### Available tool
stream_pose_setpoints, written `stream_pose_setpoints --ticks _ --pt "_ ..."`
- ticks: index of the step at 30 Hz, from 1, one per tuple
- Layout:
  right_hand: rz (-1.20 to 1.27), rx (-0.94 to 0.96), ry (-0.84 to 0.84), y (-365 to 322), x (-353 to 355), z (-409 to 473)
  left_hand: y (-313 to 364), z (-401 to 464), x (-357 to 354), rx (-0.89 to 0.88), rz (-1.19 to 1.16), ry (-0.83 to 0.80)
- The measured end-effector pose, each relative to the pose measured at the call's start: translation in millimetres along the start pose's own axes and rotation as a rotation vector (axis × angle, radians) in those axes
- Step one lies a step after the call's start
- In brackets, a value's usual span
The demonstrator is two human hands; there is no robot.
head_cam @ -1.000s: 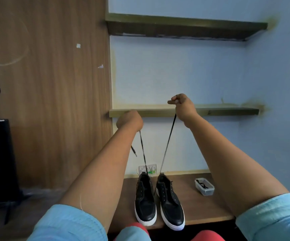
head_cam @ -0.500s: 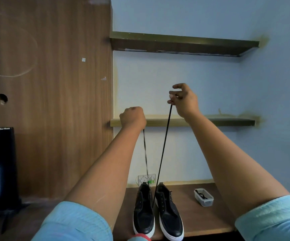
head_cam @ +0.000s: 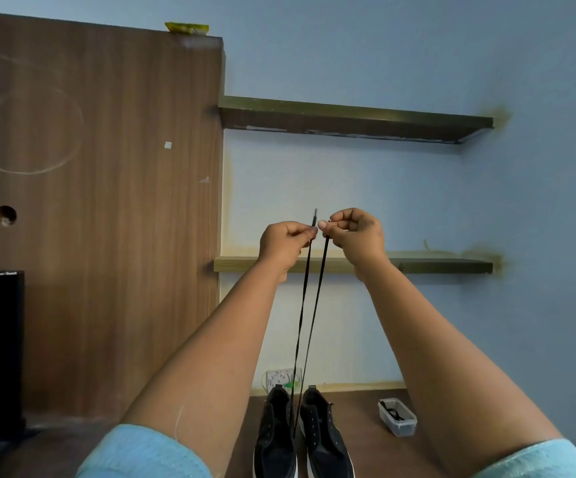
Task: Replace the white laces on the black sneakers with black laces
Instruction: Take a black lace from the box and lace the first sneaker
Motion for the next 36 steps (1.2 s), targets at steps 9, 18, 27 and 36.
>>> stream_pose_setpoints --ticks 9,18,27,36 --pt "0.152 -0.033 0.023 4 0 -1 1 2 -16 -0.051 -0.127 0.018" --pt "0.05 0.044 0.089 -4 11 -6 -5 -1 -17 -0.06 -0.236 0.082" --pt "0.047 0.02 0.054 -12 13 -8 -2 -8 -23 -0.1 -0.274 0.028" --pt "0.008 0.018 0.036 -21 13 -8 2 -11 -20 -0.102 -0.251 0.031"
Point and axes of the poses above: each hand's wrist, its own z-axis towards the middle knuckle, its own x-axis out of the back of the hand, y = z × x, the point moved 9 cm from there along z, towards the middle knuckle, and after that the axes turned 13 degrees about -z, right-handed, at the moved point
